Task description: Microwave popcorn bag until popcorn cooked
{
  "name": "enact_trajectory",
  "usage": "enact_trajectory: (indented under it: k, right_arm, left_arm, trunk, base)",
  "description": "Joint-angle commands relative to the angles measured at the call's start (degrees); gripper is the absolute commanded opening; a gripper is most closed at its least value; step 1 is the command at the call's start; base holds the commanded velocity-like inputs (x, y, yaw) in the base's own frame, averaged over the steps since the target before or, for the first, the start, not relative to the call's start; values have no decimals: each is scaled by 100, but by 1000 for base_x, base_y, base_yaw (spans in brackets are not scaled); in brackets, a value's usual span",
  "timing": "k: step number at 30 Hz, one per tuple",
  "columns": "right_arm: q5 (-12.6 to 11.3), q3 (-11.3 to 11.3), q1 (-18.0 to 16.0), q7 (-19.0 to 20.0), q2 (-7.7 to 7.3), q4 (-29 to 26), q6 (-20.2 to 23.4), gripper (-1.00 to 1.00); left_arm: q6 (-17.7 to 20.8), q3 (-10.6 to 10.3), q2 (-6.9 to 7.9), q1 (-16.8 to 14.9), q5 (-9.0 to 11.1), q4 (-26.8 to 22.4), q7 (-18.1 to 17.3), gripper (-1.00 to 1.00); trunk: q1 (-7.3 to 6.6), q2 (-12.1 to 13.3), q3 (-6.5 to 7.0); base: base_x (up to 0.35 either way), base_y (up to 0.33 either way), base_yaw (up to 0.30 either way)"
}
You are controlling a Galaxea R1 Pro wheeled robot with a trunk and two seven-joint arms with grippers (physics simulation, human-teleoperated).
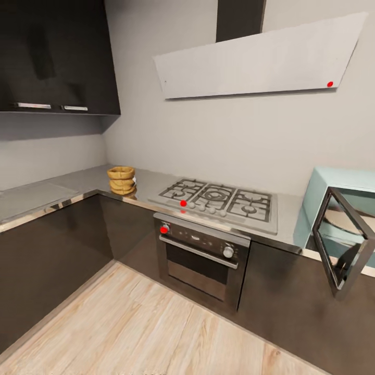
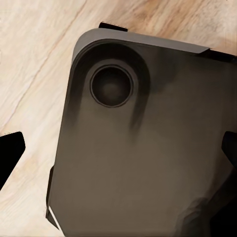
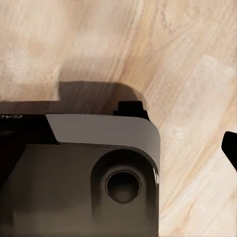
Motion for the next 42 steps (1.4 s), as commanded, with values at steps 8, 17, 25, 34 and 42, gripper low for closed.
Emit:
enact_trajectory:
  k: [8, 17, 25, 34, 42]
  right_arm:
    - [48, -48, -9, 9, -12, 18, -36, 100]
    - [48, -49, -8, 9, -8, 18, -34, 100]
    - [48, -47, -7, 10, -5, 18, -32, 100]
    - [48, -47, -7, 9, -12, 18, -29, 100]
    - [48, -47, -8, 11, -12, 18, -28, 100]
  left_arm:
    - [-13, 21, -4, 1, 26, -1, 0, 100]
    - [-13, 17, 1, 0, 19, 1, -1, 100]
    - [-13, 13, 0, 1, 19, 0, -1, 100]
    - [-13, 13, 2, -1, 19, 0, -1, 100]
    - [-6, 13, 4, -1, 19, 3, -11, 100]
  trunk:
    - [0, -3, -5]
    - [0, -3, -5]
    - [0, -3, -5]
    - [0, -3, -5]
    - [0, -3, -5]
  base:
    - [0, 0, 272]
    - [0, 0, 272]
    - [0, 0, 272]
    - [0, 0, 272]
    - [0, 0, 272]
